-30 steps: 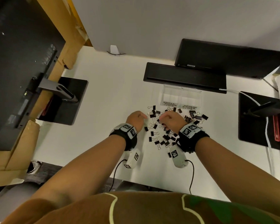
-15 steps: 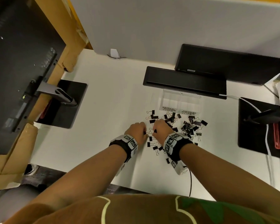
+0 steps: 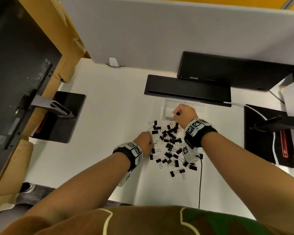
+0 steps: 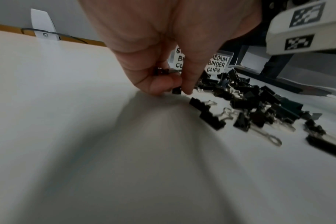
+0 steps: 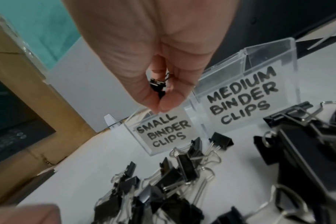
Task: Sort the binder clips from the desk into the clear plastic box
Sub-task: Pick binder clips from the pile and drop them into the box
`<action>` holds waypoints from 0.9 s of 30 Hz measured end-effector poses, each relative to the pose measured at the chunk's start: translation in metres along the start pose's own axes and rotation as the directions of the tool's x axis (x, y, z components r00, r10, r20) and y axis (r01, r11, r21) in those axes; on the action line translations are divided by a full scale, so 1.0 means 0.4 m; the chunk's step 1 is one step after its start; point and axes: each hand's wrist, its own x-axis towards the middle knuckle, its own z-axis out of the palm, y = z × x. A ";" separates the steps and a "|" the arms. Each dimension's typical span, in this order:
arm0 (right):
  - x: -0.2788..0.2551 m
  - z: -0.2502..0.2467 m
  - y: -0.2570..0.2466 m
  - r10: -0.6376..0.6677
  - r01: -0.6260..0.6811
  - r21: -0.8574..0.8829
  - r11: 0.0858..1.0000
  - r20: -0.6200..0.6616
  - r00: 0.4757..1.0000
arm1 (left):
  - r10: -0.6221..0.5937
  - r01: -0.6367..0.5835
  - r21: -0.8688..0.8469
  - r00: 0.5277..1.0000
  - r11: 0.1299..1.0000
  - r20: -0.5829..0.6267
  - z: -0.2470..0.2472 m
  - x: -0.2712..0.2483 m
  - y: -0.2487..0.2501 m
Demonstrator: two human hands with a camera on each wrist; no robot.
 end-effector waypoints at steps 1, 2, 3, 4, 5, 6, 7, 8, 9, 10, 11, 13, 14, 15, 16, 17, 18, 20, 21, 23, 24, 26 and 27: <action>0.004 0.003 0.001 -0.007 0.007 -0.002 1.000 -0.003 1.000 | 0.013 -0.013 -0.028 1.000 1.000 -0.003 -0.008 0.004 0.008; 0.006 0.004 -0.001 -0.015 0.015 -0.007 1.000 -0.007 1.000 | 0.027 -0.029 -0.064 0.999 0.998 -0.020 -0.015 0.008 0.018; 0.007 0.004 -0.002 -0.025 0.025 -0.017 1.000 -0.007 1.000 | 0.035 -0.040 -0.111 0.998 0.993 -0.047 -0.025 0.011 0.031; 0.008 0.003 -0.003 -0.036 0.035 -0.034 0.999 -0.006 0.999 | 0.041 -0.054 -0.156 0.996 0.986 -0.085 -0.036 0.015 0.045; 0.009 0.004 -0.002 -0.044 0.044 -0.047 0.998 -0.004 0.999 | 0.048 -0.068 -0.172 0.992 0.983 -0.117 -0.050 0.021 0.062; 0.009 0.004 0.001 -0.050 0.050 -0.051 0.997 -0.007 0.999 | 0.064 -0.089 -0.171 0.987 0.981 -0.149 -0.065 0.028 0.082; 0.008 0.003 0.005 -0.054 0.054 -0.045 0.998 -0.011 0.998 | 0.078 -0.108 -0.169 0.981 0.980 -0.176 -0.079 0.039 0.102; 0.004 0.000 0.009 -0.064 0.063 -0.039 0.997 -0.021 0.998 | 0.093 -0.128 -0.173 0.976 0.977 -0.198 -0.091 0.051 0.121; -0.001 -0.006 0.014 -0.083 0.082 -0.039 0.996 -0.029 0.996 | 0.104 -0.145 -0.178 0.969 0.973 -0.222 -0.106 0.064 0.142; -0.008 -0.012 0.018 -0.109 0.107 -0.049 0.993 -0.032 0.994 | 0.117 -0.164 -0.180 0.962 0.970 -0.247 -0.115 0.078 0.159; -0.017 -0.018 0.023 -0.134 0.132 -0.063 0.989 -0.023 0.991 | 0.128 -0.180 -0.178 0.955 0.967 -0.269 -0.125 0.091 0.178; -0.041 -0.028 0.034 -0.144 0.148 -0.086 0.985 0.051 0.988 | 0.152 -0.204 -0.148 0.940 0.968 -0.304 -0.139 0.118 0.206; -0.054 -0.029 0.041 -0.136 0.150 -0.113 0.982 0.118 0.984 | 0.162 -0.212 -0.131 0.934 0.968 -0.318 -0.144 0.131 0.217; -0.069 -0.026 0.048 -0.136 0.166 -0.155 0.974 0.188 0.973 | 0.161 -0.208 -0.117 0.934 0.971 -0.318 -0.146 0.142 0.224; -0.083 -0.021 0.056 -0.145 0.198 -0.197 0.960 0.254 0.956 | 0.158 -0.200 -0.107 0.937 0.974 -0.312 -0.147 0.151 0.228; -0.099 -0.012 0.064 -0.161 0.237 -0.225 0.945 0.310 0.937 | 0.150 -0.185 -0.095 0.943 0.978 -0.298 -0.146 0.158 0.230; -0.115 -0.001 0.072 -0.180 0.272 -0.236 0.933 0.350 0.919 | 0.141 -0.170 -0.082 0.949 0.982 -0.281 -0.145 0.165 0.229; -0.142 0.025 0.091 -0.204 0.313 -0.241 0.919 0.391 0.898 | 0.124 -0.140 -0.052 0.962 0.989 -0.243 -0.143 0.169 0.229; -0.152 0.038 0.100 -0.208 0.324 -0.246 0.913 0.402 0.892 | 0.121 -0.133 -0.036 0.966 0.990 -0.227 -0.142 0.169 0.230; -0.158 0.056 0.116 -0.197 0.330 -0.272 0.904 0.419 0.886 | 0.132 -0.141 -0.027 0.970 0.990 -0.204 -0.139 0.163 0.230; -0.157 0.060 0.124 -0.187 0.325 -0.283 0.902 0.423 0.887 | 0.143 -0.153 -0.034 0.970 0.988 -0.198 -0.137 0.157 0.229; -0.152 0.056 0.133 -0.166 0.307 -0.303 0.902 0.413 0.896 | 0.172 -0.186 -0.055 0.964 0.981 -0.203 -0.133 0.141 0.222; -0.148 0.050 0.138 -0.155 0.294 -0.312 0.903 0.402 0.902 | 0.186 -0.203 -0.060 0.959 0.977 -0.215 -0.131 0.131 0.216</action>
